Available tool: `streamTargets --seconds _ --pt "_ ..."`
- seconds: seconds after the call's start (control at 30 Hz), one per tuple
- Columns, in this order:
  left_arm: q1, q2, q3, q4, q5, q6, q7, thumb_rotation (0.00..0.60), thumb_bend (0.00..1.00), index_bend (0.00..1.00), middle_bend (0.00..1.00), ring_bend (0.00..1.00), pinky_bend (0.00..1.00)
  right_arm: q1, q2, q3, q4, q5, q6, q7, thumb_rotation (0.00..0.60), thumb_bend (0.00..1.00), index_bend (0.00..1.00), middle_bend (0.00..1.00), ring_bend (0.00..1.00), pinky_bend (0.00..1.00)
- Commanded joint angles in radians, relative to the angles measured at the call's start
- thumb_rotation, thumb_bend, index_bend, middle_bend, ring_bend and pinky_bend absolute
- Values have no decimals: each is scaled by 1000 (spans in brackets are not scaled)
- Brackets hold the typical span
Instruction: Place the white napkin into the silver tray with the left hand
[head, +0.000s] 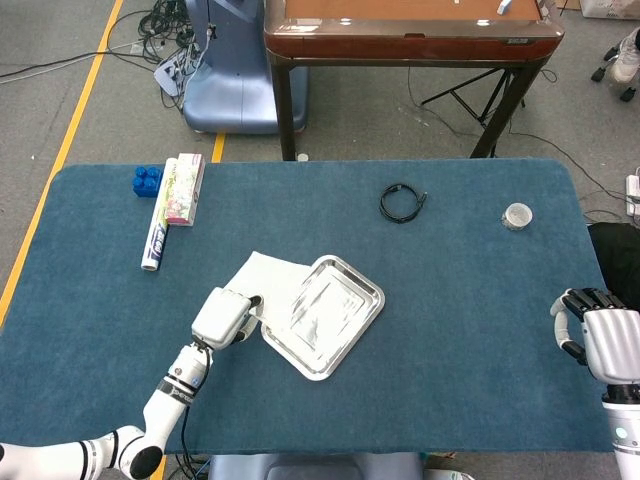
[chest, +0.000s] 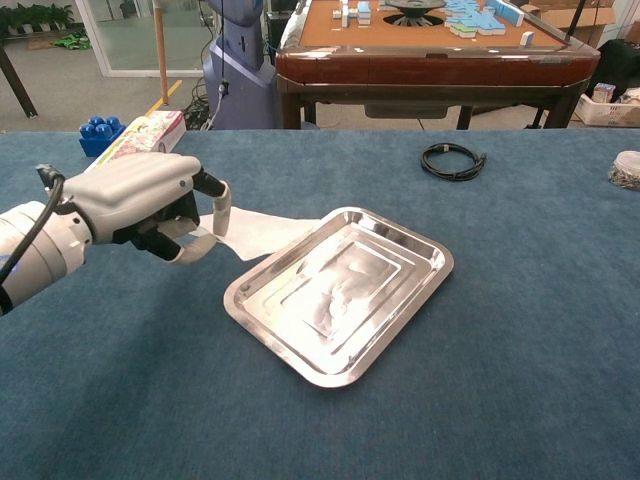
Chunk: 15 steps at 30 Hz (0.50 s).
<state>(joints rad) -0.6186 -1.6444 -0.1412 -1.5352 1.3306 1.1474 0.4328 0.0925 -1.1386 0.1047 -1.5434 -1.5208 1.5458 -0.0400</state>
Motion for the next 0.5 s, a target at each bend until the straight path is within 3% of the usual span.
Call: streamTargets --seconds 0.03,0.5 --pt "2 4 9 -21 15 9 6 600 459 631 1000 1000 1000 1 -1 0 1 0 -1 -1 600 485 553 490 371 453" --pt "16 7 71 -56 90 23 21 600 459 631 1000 1000 1000 2 -2 1 3 4 -5 -2 600 485 553 489 371 453"
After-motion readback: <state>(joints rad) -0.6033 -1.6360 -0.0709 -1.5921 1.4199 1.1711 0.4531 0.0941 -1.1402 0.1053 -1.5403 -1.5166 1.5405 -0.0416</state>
